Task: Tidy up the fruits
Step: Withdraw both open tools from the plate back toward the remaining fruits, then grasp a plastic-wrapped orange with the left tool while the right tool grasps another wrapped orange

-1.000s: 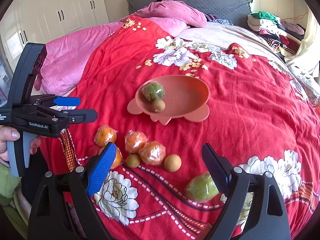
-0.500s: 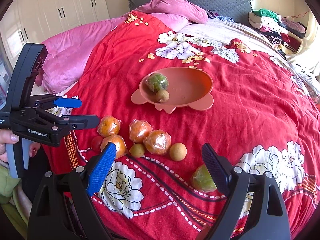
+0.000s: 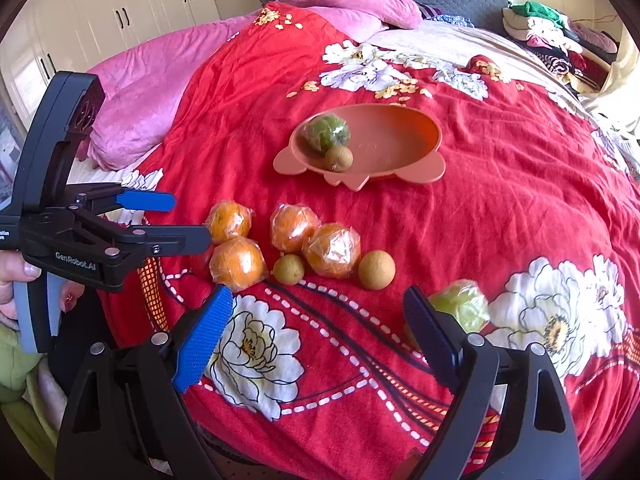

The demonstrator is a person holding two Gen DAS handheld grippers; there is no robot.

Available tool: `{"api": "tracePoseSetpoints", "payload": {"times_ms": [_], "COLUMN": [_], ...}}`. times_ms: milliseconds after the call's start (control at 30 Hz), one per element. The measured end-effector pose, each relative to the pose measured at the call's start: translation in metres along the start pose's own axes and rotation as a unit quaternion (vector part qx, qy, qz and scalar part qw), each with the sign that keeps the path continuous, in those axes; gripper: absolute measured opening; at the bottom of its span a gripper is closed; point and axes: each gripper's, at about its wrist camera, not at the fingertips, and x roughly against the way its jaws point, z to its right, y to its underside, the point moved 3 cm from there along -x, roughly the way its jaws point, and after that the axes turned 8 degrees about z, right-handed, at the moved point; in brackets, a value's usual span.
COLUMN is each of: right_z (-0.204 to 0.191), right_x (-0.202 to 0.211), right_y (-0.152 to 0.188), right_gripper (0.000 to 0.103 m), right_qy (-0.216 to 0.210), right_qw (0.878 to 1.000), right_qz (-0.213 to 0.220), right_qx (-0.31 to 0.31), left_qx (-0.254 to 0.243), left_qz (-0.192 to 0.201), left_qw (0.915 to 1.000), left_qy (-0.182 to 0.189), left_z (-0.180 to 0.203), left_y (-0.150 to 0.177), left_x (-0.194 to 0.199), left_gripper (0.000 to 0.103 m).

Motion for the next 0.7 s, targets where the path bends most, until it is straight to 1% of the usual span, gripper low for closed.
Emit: {"api": "tracePoseSetpoints", "payload": {"times_ms": [100, 133, 167, 200, 267, 333, 367, 500, 633, 700], "right_z": [-0.001, -0.001, -0.002, -0.003, -0.003, -0.003, -0.002, 0.005, 0.011, 0.012], "right_x": [-0.004, -0.006, -0.007, -0.009, -0.013, -0.017, -0.019, -0.027, -0.033, -0.036], "right_y": [0.004, 0.005, 0.006, 0.007, 0.008, 0.007, 0.007, 0.003, -0.002, -0.006], "right_gripper": [0.086, 0.083, 0.076, 0.073, 0.062, 0.058, 0.053, 0.048, 0.044, 0.043], "right_qy": [-0.005, -0.006, -0.009, -0.011, -0.014, -0.017, -0.018, -0.018, -0.016, -0.015], "right_qw": [1.0, 1.0, 1.0, 1.0, 1.0, 1.0, 0.999, 0.999, 0.999, 0.999], "right_qz": [-0.007, -0.01, -0.012, -0.014, -0.02, -0.022, -0.022, -0.022, -0.022, -0.02], "right_qx": [-0.007, -0.007, -0.007, -0.007, -0.008, -0.013, -0.014, -0.032, -0.042, -0.039], "left_qx": [0.005, 0.005, 0.005, 0.007, 0.011, 0.014, 0.015, 0.025, 0.031, 0.033], "left_qz": [-0.005, -0.007, -0.01, -0.012, -0.018, -0.022, -0.022, -0.033, -0.037, -0.04], "left_qw": [0.9999, 0.9999, 0.9998, 0.9997, 0.9996, 0.9994, 0.9993, 0.9984, 0.998, 0.9978], "left_qy": [0.008, 0.009, 0.015, 0.017, 0.02, 0.024, 0.026, 0.037, 0.04, 0.042], "left_z": [-0.001, -0.001, -0.001, -0.001, -0.002, -0.002, -0.002, -0.003, -0.005, -0.005], "left_y": [-0.001, -0.001, -0.001, -0.002, -0.002, -0.003, -0.003, -0.004, -0.007, -0.008], "left_x": [-0.003, -0.005, -0.006, -0.008, -0.012, -0.014, -0.015, -0.022, -0.027, -0.03], "left_gripper": [0.083, 0.08, 0.077, 0.075, 0.069, 0.065, 0.064, 0.059, 0.059, 0.057]}}
